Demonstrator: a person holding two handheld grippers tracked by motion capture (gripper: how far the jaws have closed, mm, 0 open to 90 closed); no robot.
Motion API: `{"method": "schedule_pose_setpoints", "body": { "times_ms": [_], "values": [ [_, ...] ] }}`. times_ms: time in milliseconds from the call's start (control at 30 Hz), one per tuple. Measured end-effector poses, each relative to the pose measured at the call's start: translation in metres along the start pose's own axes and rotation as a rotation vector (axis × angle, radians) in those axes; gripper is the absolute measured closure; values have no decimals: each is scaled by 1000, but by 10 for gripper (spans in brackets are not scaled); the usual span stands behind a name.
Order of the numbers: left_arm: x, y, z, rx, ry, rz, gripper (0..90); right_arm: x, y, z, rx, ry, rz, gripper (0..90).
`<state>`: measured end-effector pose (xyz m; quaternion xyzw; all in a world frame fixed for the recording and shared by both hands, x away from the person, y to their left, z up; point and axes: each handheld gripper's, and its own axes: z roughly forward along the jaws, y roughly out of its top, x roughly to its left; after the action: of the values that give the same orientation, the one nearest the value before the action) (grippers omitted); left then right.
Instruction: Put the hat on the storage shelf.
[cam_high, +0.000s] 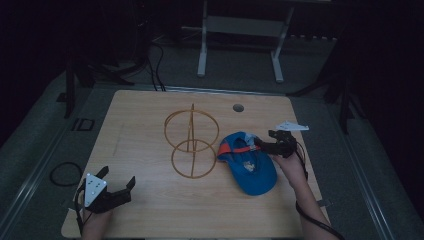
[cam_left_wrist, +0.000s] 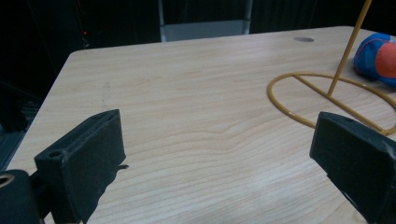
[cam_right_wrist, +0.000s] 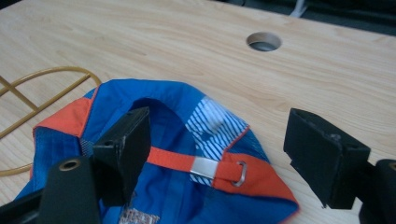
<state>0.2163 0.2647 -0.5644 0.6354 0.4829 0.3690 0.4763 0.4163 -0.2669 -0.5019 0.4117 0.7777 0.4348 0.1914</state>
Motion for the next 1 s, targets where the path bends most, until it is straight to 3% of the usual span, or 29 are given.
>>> {"method": "schedule_pose_setpoints", "body": {
  "times_ms": [100, 167, 267, 533, 667, 867, 1000],
  "values": [
    [2, 0, -1, 9, 1, -5, 34, -1, 4, 11, 31, 24, 3, 232],
    [4, 0, -3, -2, -33, -19, 33, -1, 6, 17, 45, 26, -9, 231],
    [7, 0, -4, -12, -42, -32, 32, -1, 9, 29, 74, 25, -30, 232],
    [5, -1, -2, 6, -40, -8, 33, -4, 14, 49, 114, 23, -47, 251],
    [4, -2, -2, 6, -66, -18, 33, -4, 14, 64, 175, 16, -60, 251],
    [5, -2, -2, 9, -68, -18, 33, -2, 8, 78, 232, 24, -92, 251],
    [6, -2, -2, 0, -66, -13, 33, 0, 3, 82, 261, 25, -114, 320]
  ]
}}
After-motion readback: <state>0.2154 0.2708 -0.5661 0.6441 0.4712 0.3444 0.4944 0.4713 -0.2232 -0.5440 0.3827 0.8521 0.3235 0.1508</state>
